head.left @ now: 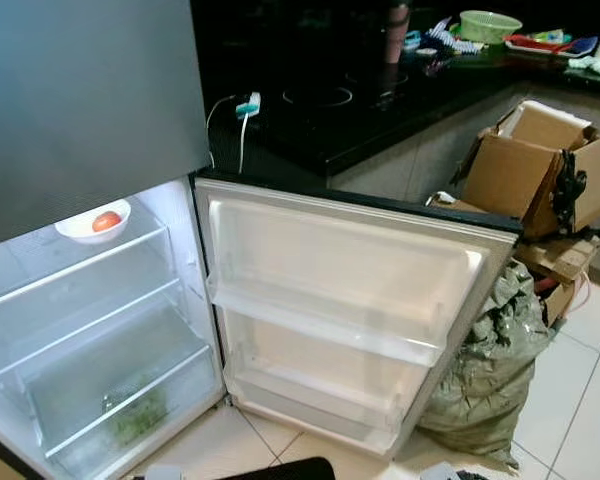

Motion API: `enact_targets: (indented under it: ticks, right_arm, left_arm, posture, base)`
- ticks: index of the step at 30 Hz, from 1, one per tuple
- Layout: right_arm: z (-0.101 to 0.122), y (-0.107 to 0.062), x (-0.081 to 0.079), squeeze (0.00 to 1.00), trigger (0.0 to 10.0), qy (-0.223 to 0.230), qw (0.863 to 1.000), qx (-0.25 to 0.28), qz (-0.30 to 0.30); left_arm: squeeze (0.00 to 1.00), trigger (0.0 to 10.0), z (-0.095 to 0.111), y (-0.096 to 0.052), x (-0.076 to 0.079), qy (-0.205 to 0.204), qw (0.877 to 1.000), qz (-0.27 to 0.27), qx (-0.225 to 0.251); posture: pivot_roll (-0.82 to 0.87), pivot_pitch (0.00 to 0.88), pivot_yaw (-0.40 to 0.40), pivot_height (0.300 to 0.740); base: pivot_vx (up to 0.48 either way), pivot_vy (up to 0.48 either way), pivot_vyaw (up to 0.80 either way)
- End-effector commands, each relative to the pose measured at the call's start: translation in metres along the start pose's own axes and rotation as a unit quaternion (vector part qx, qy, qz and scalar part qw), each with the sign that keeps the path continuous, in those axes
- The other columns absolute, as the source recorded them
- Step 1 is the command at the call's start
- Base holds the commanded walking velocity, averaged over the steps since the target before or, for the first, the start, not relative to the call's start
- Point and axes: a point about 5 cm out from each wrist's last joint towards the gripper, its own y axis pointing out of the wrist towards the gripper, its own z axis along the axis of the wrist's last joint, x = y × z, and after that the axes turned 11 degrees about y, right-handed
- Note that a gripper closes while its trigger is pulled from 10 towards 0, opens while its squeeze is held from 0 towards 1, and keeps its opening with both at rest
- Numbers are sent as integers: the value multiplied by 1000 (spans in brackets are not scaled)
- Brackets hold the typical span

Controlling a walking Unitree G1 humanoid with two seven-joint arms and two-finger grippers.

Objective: Restocking fridge

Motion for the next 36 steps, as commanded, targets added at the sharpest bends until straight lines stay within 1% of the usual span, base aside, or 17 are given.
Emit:
enact_targets:
  ticks: [1, 7, 18, 20, 21, 22, 23, 26, 27, 28, 29, 30, 31, 32, 33, 35, 36]
  right_arm:
    - [-3, 0, 1, 0, 10000, 2, 1000, -4, -4]
    - [-3, 0, 1, 0, 10000, 2, 1000, -5, -3]
    - [-3, 0, 0, 0, 10000, 1, 1000, -5, -2]
    - [-2, 0, 0, 0, 10000, 2, 1000, -5, -3]
    - [-2, 0, 0, 0, 10000, 2, 1000, -5, -3]
    - [-2, 0, 1, 0, 10000, 4, 1000, -5, -4]
    - [-2, 0, 1, 0, 10000, 4, 1000, -5, -4]
    - [-2, 0, 2, 0, 10000, 5, 1000, -5, -5]
    - [-2, 0, 2, 0, 10000, 5, 1000, -5, -5]
    - [-2, 0, 2, 0, 10000, 6, 1000, -5, -5]
    - [-2, 0, 2, 0, 10000, 8, 1000, -5, -5]
    - [-2, 0, 2, 0, 10000, 8, 1000, -5, -5]
    - [-2, -1, 3, 0, 10000, 9, 1000, -5, -5]
    - [-2, -1, 3, 0, 10000, 9, 1000, -5, -5]
    - [-3, -1, 3, 0, 10000, 10, 1000, -5, -5]
    - [-3, -1, 3, 0, 10000, 10, 1000, -5, -5]
    - [-3, -1, 3, 0, 10000, 10, 1000, -6, -5]
  left_arm:
    - [0, 10000, -3, 0, 6, 9, 1000, -15, -7]
    - [0, 10000, -4, 0, 7, -2, 1000, -15, -9]
    - [0, 10000, 2, 0, 2, -27, 1000, -8, 15]
    - [0, 10000, 12, 0, -9, -54, 997, 16, 43]
    - [0, 10000, 12, 0, -9, -54, 997, 16, 43]
    - [0, 10000, 25, -1, -28, -83, 992, 55, 73]
    - [0, 10000, 25, -1, -28, -83, 992, 55, 73]
    - [0, 10000, 37, -3, -45, -99, 986, 86, 102]
    - [0, 10000, 37, -3, -45, -99, 986, 86, 102]
    - [0, 10000, 51, -6, -59, -125, 977, 104, 137]
    - [0, 10000, 71, -11, -77, -149, 963, 119, 189]
    - [0, 10000, 71, -11, -77, -149, 963, 119, 189]
    - [0, 10000, 86, -17, -90, -162, 951, 127, 230]
    - [0, 10000, 86, -17, -90, -162, 951, 127, 230]
    - [0, 10000, 101, -22, -101, -163, 940, 131, 268]
    - [0, 10000, 101, -22, -101, -163, 940, 131, 268]
    - [0, 10000, 117, -30, -112, -148, 930, 136, 307]
  posture:
    - [-66, 0, -13, 740]
    - [-66, 0, -13, 740]
    - [-66, 0, -14, 740]
    - [-66, 0, -14, 740]
    - [-66, 0, -14, 740]
    - [-63, 0, -16, 740]
    - [-63, 0, -16, 740]
    - [-63, 0, -16, 740]
    - [-63, 0, -16, 740]
    - [-61, 0, -15, 740]
    - [-61, 0, -15, 740]
    - [-61, 0, -15, 740]
    - [-61, 0, -15, 740]
    - [-61, 0, -15, 740]
    - [-57, 1, -13, 740]
    - [-57, 1, -13, 740]
    - [-55, 2, -12, 740]
  base:
    - [0, -465, 0]
    - [0, -456, 0]
    - [0, 0, 0]
    - [0, 0, 0]
    - [0, 0, 0]
    - [0, 0, 0]
    - [0, 0, 0]
    - [0, 0, 0]
    - [0, 0, 0]
    - [0, 0, 0]
    - [0, 0, 0]
    - [0, 0, 0]
    - [0, 0, 0]
    - [0, 0, 0]
    - [0, 0, 0]
    - [0, 0, 0]
    - [0, 0, 0]
